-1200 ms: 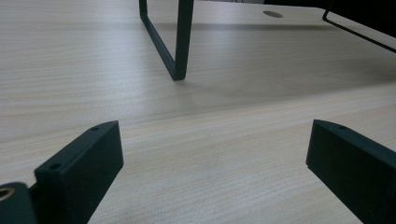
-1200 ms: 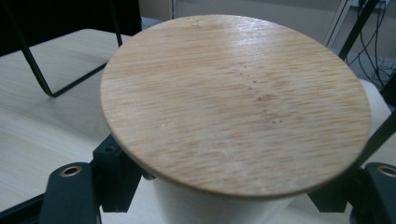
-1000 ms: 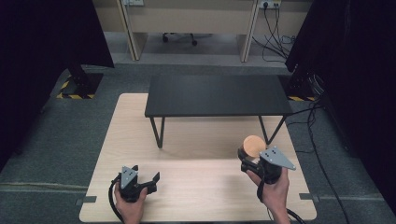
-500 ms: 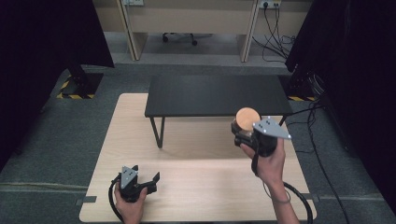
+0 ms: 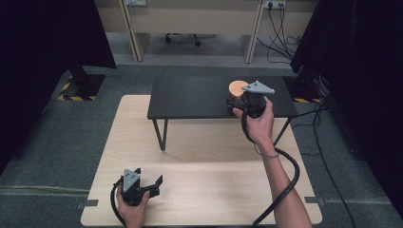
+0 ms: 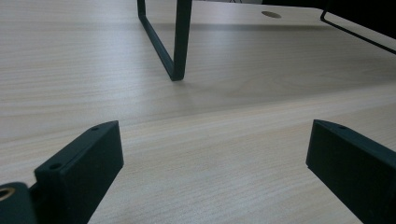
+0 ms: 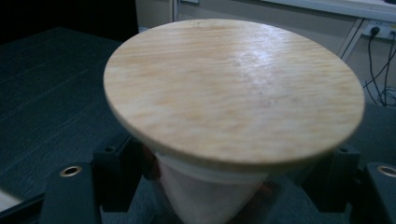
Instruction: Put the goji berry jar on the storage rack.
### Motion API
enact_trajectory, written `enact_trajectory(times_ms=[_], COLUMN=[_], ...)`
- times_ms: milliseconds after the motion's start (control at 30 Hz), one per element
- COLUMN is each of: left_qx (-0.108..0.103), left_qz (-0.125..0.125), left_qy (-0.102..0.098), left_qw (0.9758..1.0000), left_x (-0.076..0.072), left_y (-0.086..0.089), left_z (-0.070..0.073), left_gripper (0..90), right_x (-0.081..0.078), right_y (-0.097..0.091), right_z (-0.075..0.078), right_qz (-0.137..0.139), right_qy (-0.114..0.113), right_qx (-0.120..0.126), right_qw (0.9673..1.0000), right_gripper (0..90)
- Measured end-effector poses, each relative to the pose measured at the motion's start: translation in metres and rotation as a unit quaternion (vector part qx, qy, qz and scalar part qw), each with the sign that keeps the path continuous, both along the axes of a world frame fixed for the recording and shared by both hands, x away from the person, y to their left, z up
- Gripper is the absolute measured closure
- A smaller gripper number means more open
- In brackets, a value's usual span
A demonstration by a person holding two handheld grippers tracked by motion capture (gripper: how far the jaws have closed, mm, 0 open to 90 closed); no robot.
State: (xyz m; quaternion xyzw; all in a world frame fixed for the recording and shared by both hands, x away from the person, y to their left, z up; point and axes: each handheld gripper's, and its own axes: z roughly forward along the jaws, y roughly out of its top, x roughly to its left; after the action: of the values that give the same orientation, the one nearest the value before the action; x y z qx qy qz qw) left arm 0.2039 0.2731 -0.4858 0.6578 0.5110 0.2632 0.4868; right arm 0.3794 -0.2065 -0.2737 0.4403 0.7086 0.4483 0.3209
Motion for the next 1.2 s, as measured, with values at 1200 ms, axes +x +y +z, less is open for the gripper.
enact_trajectory(times_ms=[1200], left_qx=[0.002], left_qz=[0.002], left_qy=[-0.001], left_qw=[1.0000], left_x=[-0.001], left_y=[-0.001], left_z=[0.000], left_gripper=[3.0], right_x=[-0.038], right_y=[-0.035], right_z=[-0.018], right_qz=[0.030], right_qy=[-0.043], right_qx=[0.048], right_qw=[0.9975], right_gripper=[0.5])
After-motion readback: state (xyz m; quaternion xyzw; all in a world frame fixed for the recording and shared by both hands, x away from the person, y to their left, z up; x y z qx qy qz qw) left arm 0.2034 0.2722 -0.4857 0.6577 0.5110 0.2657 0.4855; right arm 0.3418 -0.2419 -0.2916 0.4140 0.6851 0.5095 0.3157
